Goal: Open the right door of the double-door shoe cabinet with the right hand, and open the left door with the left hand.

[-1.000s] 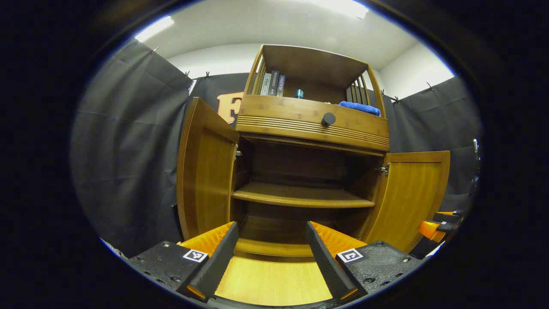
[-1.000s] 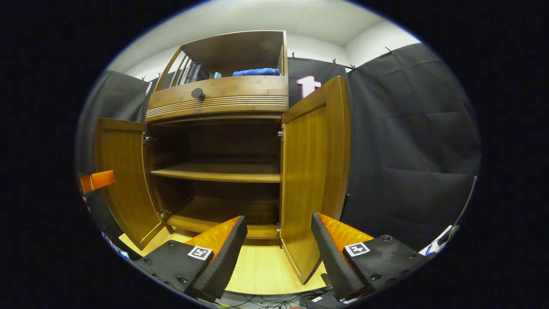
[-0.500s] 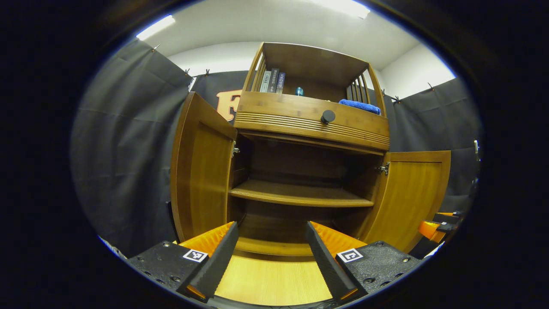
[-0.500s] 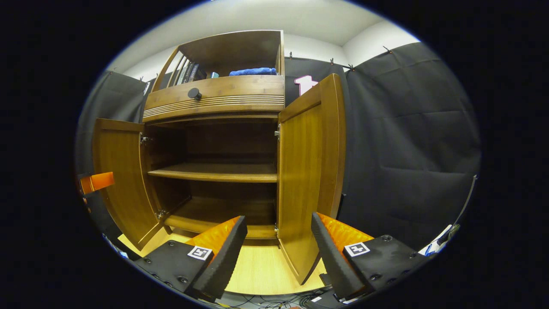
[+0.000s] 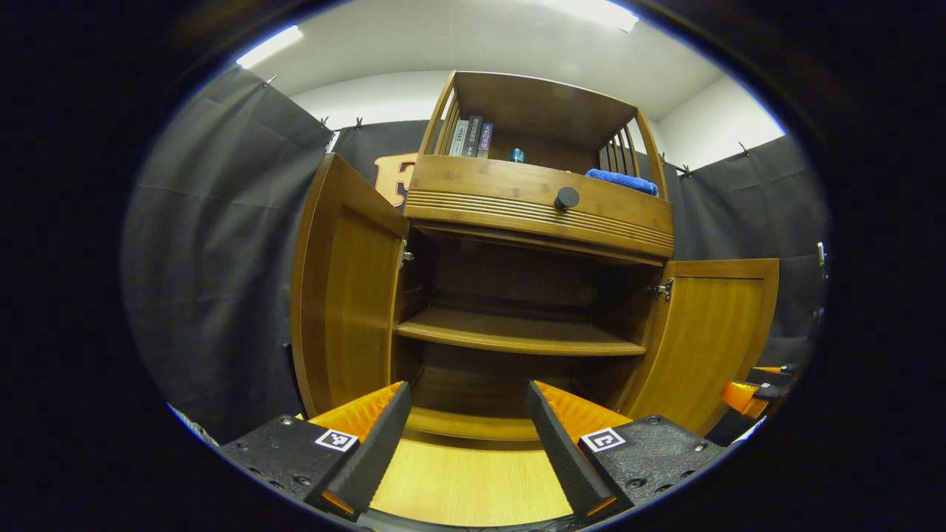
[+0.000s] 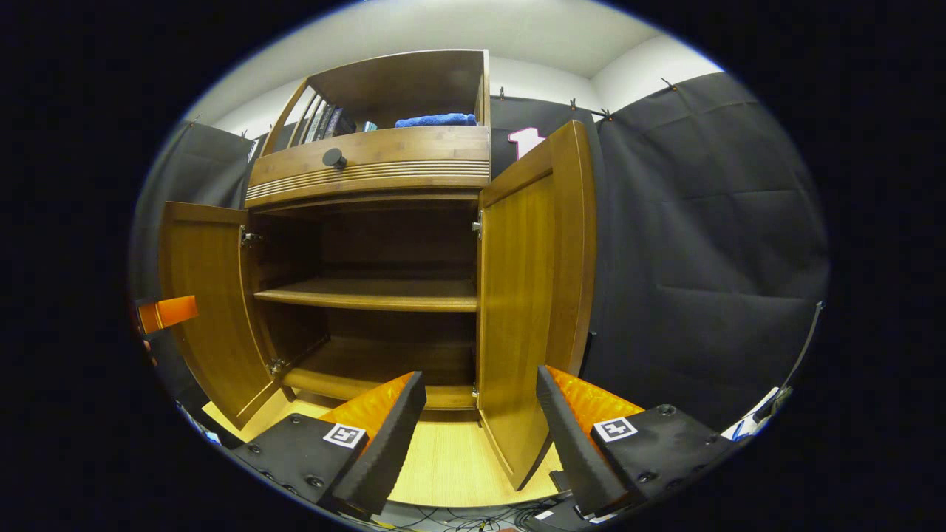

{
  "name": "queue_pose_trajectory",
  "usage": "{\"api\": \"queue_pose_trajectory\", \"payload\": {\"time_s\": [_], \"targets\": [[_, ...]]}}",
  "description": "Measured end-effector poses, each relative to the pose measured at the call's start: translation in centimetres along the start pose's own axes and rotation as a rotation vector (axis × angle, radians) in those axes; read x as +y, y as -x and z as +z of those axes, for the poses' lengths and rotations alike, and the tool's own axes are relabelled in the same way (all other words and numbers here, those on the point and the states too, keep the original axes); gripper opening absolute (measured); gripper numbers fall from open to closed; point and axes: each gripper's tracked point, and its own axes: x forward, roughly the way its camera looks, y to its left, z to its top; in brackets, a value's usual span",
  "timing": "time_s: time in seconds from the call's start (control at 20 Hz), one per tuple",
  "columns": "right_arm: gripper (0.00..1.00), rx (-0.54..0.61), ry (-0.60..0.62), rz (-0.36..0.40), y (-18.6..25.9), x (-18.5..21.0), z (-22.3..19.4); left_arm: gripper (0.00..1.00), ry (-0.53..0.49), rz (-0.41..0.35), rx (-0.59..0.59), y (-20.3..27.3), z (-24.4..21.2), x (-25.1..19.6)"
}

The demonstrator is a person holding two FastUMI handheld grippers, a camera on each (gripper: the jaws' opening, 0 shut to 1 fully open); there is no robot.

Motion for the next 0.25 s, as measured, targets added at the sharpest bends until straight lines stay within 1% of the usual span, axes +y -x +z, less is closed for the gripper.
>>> {"api": "queue_pose_trajectory", "payload": {"time_s": [0.25], "targets": [[0.97, -0.001, -0.010, -0.019, -0.12, -0.96, 0.18, 0.92, -0.003, -0.006, -0.001, -0.36, 0.08, -0.55]]}}
